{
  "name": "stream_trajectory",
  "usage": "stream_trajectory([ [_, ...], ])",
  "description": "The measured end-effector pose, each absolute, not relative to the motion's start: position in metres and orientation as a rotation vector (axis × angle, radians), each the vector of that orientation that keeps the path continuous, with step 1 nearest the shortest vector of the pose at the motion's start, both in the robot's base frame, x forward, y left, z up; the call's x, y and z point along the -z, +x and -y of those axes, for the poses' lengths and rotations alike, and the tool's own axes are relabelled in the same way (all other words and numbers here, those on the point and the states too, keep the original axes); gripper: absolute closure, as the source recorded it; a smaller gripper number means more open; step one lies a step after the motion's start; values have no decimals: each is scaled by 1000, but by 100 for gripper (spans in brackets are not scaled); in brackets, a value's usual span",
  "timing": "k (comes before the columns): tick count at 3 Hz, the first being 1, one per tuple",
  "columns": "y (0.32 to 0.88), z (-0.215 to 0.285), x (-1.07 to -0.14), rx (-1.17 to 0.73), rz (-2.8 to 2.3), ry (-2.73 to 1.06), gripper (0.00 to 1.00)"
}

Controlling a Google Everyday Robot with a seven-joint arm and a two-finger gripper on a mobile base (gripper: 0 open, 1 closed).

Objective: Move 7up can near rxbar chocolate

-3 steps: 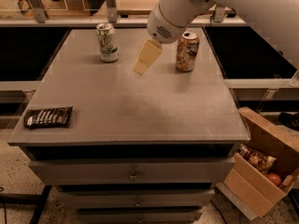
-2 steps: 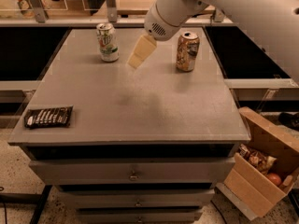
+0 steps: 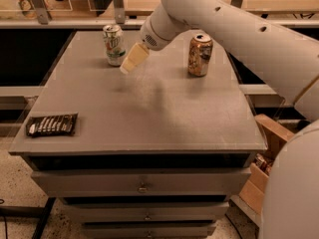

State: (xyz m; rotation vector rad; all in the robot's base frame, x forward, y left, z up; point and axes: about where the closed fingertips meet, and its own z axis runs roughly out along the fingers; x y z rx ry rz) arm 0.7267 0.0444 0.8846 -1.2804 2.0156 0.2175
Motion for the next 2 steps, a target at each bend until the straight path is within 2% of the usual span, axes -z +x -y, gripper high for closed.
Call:
stream_trajectory([
  [2,770,-76,-881,-287,-1925,-1204,0],
])
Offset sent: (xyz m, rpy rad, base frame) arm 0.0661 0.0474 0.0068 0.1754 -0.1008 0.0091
